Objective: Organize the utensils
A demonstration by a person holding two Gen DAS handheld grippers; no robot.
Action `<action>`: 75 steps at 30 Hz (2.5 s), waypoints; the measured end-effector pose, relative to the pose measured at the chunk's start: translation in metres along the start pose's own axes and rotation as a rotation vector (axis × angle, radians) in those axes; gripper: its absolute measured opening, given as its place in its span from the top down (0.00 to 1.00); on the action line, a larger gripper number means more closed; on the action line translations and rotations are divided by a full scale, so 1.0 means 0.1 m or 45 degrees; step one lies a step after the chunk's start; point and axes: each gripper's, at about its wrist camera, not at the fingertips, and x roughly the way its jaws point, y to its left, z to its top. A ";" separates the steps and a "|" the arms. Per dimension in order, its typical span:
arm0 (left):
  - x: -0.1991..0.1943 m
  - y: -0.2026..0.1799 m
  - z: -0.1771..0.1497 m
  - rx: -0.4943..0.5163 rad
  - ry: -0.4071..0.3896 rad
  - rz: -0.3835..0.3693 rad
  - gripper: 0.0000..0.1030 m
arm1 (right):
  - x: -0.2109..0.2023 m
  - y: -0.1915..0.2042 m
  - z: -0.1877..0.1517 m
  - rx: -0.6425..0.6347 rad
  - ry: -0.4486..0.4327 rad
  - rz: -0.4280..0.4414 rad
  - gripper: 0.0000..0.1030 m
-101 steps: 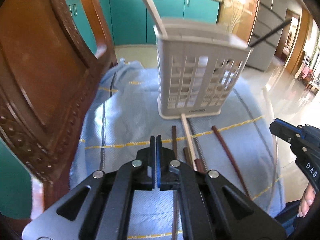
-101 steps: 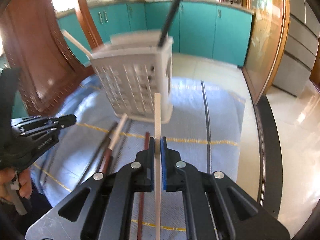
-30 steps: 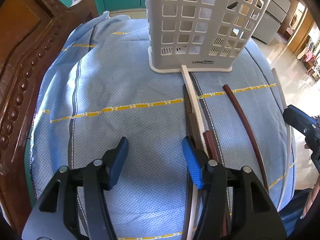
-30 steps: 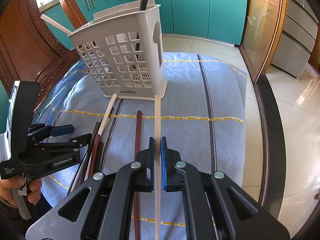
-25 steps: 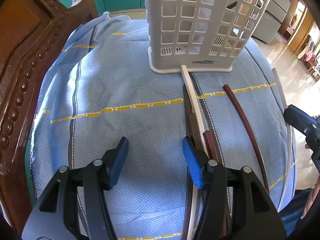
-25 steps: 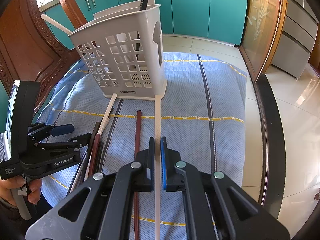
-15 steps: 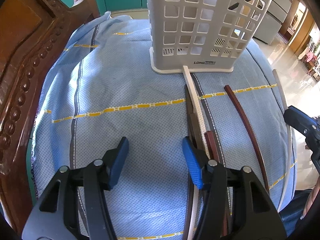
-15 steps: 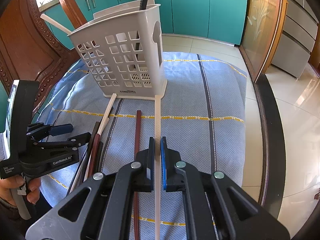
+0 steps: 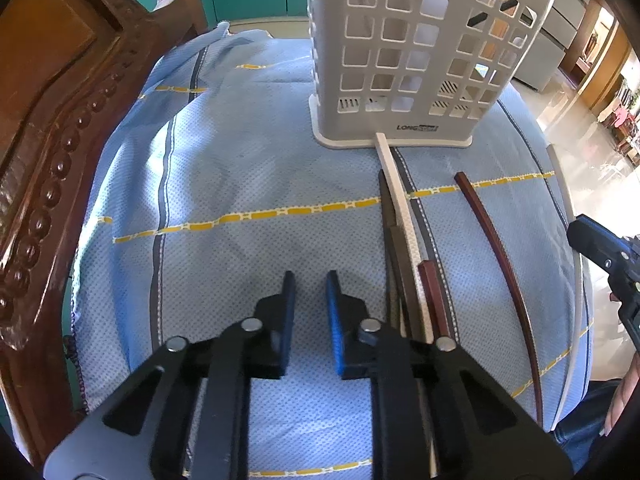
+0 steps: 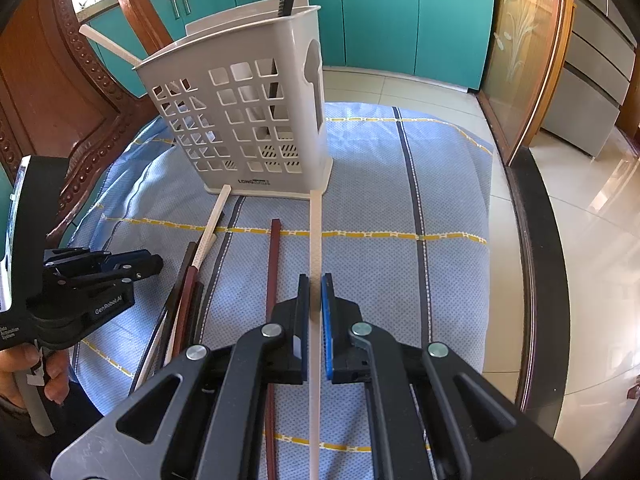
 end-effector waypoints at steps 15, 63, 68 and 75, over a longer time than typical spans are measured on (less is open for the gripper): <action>-0.12 0.27 0.10 -0.109 -0.028 -0.122 0.85 | 0.01 0.01 0.01 0.003 0.001 -0.007 0.94; -0.26 0.00 -0.04 -0.031 -0.128 -0.197 0.90 | 0.16 0.02 -0.02 0.009 0.073 -0.053 0.92; -0.12 0.25 0.11 -0.118 -0.077 -0.186 0.82 | 0.20 0.00 -0.04 0.011 0.090 -0.071 0.85; 0.13 0.31 0.36 -0.190 -0.047 -0.127 0.71 | 0.31 0.03 -0.04 -0.004 0.112 -0.105 0.81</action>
